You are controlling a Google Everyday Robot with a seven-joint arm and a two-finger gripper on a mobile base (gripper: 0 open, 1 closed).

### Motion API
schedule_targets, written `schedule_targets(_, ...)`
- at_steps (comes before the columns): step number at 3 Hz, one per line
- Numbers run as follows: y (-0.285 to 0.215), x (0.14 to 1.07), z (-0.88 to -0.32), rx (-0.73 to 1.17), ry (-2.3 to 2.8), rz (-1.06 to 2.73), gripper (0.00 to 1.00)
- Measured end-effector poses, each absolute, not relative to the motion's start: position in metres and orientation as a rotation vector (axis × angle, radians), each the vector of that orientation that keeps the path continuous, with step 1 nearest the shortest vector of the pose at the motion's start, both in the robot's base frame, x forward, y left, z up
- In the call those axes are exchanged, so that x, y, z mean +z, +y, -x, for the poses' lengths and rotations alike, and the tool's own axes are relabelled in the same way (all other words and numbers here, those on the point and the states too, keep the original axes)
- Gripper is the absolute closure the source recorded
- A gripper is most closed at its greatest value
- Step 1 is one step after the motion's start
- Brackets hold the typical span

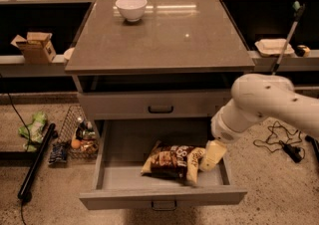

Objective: Pick brown chip bag from middle drawer and place on counter

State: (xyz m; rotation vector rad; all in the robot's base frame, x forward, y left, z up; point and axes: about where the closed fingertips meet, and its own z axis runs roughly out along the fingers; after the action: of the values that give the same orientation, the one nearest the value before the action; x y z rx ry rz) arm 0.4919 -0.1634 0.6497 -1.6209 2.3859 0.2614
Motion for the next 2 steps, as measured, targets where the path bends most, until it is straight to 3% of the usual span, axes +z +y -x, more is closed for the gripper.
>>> schedule_targets(2,-0.122,0.548,-0.539,0.334,2.324,1.561,0.0)
